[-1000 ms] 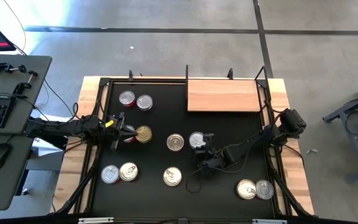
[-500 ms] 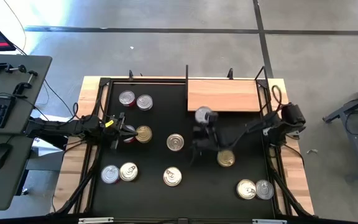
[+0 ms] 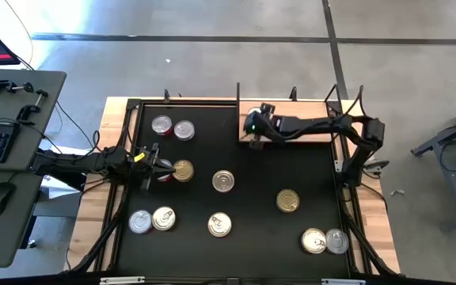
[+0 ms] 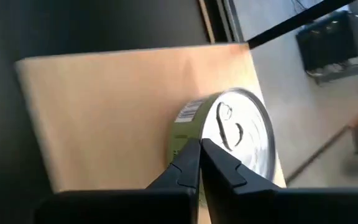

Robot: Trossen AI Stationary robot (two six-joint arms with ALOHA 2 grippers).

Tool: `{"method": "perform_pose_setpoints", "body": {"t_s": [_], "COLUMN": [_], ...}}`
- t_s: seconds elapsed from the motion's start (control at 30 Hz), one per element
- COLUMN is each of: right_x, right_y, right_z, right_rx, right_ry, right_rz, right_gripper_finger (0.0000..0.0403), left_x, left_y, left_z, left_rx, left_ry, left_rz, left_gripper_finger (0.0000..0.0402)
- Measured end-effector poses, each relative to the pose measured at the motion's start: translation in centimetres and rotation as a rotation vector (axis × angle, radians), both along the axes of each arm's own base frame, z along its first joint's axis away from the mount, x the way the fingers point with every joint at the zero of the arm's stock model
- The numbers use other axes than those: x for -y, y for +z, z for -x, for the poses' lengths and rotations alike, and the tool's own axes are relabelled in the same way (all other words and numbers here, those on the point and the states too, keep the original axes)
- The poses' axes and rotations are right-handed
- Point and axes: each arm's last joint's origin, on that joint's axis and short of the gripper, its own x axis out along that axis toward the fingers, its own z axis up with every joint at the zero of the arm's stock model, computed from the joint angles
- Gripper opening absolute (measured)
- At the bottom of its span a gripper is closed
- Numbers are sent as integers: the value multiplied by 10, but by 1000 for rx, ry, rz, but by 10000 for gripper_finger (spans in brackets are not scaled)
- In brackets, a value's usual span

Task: Stack canned seafood by type on shelf
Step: Put the green tuna can on the shelf, then put the blue-pink tuna can on the shelf

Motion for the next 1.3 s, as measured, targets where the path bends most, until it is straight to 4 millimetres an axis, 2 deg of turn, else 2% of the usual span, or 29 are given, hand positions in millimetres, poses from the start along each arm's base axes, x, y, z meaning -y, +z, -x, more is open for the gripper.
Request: {"method": "perform_pose_setpoints", "body": {"t_s": [0.13, 0.3, 0.43, 0.57, 0.73, 0.83, 0.9, 1.17, 1.3], "right_x": [24, 37, 37, 35, 22, 3, -17, -140, -187], "right_y": [3, 6, 6, 7, 29, 47, 61, 87, 90], "right_z": [3, 5, 5, 5, 14, 26, 34, 57, 54], "right_rx": [98, 180, 188, 197, 249, 274, 280, 170, 257], "right_ry": [1, -10, -2, -5, -1, 29, 47, 207, 278], "right_rz": [-60, -92, -106, -118, -186, -331, -403, -481, -677], "right_gripper_finger": [0, 1, 25, 74, 124, 133, 132, 93, 84], "left_x": [0, 0, 0, 0, 0, 0, 0, 0, 0], "left_y": [0, 0, 0, 0, 0, 0, 0, 0, 0], "left_z": [0, 0, 0, 0, 0, 0, 0, 0, 0], "left_rx": [0, 0, 0, 0, 0, 0, 0, 0, 0], "left_ry": [0, 0, 0, 0, 0, 0, 0, 0, 0], "left_rz": [0, 0, 0, 0, 0, 0, 0, 0, 0], "left_gripper_finger": [1, 1, 1, 1, 1, 1, 1, 1, 1]}}
